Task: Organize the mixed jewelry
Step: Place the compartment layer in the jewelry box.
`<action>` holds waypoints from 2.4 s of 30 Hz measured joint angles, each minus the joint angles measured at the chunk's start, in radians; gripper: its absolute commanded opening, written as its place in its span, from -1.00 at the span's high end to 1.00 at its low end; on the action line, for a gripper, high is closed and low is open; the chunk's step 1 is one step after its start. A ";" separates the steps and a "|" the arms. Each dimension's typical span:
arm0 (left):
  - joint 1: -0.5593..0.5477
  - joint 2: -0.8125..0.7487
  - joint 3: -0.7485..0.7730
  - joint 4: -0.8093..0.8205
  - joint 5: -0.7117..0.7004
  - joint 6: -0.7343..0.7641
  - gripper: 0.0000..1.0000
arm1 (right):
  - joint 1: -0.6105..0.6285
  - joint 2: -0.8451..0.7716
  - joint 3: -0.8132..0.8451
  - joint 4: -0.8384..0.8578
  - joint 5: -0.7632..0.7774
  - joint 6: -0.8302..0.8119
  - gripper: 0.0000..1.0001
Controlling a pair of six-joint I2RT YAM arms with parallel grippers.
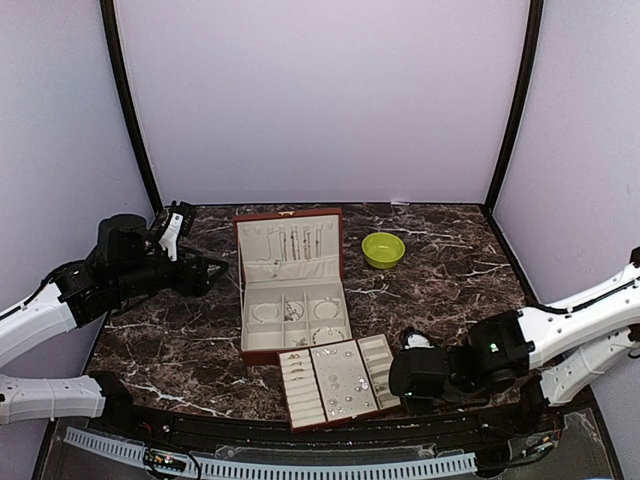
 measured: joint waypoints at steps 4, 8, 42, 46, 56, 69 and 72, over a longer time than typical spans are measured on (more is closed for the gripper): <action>0.000 0.000 0.000 0.000 0.000 0.000 -0.57 | -0.029 -0.026 0.015 -0.014 0.002 -0.003 1.00; 0.000 0.000 0.000 0.000 0.000 0.000 -0.57 | -0.064 -0.037 0.026 -0.021 0.003 -0.015 1.00; 0.000 -0.013 0.000 0.000 0.003 -0.001 -0.57 | -0.447 0.267 0.348 -0.086 -0.111 -0.292 1.00; 0.000 -0.029 0.000 -0.007 -0.011 0.003 -0.58 | -0.466 0.314 0.390 -0.102 -0.113 -0.314 1.00; 0.000 -0.100 0.000 -0.019 -0.095 0.022 -0.59 | -0.477 0.422 0.519 -0.140 -0.107 -0.350 1.00; 0.000 -0.100 0.000 -0.037 -0.103 0.023 -0.59 | -0.483 0.500 0.603 -0.182 -0.100 -0.371 1.00; 0.000 -0.100 0.000 -0.037 -0.102 0.023 -0.59 | -0.481 0.519 0.623 -0.187 -0.101 -0.373 1.00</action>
